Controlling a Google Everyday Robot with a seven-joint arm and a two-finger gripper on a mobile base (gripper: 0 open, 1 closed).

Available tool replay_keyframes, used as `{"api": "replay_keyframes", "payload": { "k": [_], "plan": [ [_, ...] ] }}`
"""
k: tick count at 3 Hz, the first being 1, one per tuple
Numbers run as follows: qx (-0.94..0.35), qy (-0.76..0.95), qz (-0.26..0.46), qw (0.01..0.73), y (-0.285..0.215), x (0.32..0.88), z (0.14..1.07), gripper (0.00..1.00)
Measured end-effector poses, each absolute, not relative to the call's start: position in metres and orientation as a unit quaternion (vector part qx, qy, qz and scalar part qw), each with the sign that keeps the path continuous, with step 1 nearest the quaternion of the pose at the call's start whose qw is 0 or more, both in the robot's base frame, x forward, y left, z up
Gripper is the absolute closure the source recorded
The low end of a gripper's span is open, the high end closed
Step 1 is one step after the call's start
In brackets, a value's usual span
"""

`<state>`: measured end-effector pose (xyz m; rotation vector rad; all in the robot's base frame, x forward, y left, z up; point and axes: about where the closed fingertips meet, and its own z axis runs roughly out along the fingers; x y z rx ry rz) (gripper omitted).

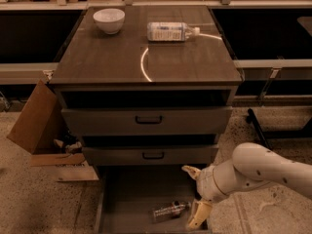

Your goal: Pick water bottle from bottom drawer and place on counter

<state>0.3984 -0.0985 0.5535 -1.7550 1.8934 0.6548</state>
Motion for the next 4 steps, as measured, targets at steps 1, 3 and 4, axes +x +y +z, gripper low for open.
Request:
{"api": "replay_keyframes", "payload": {
  "k": [1, 3, 4],
  "plan": [
    [-0.647, 0.681, 0.243, 0.242, -0.102, 0.413, 0.489, 0.0],
    [-0.642, 0.681, 0.259, 0.238, -0.097, 0.406, 0.473, 0.0],
    [-0.633, 0.687, 0.267, 0.239, -0.101, 0.411, 0.457, 0.0]
  ]
}}
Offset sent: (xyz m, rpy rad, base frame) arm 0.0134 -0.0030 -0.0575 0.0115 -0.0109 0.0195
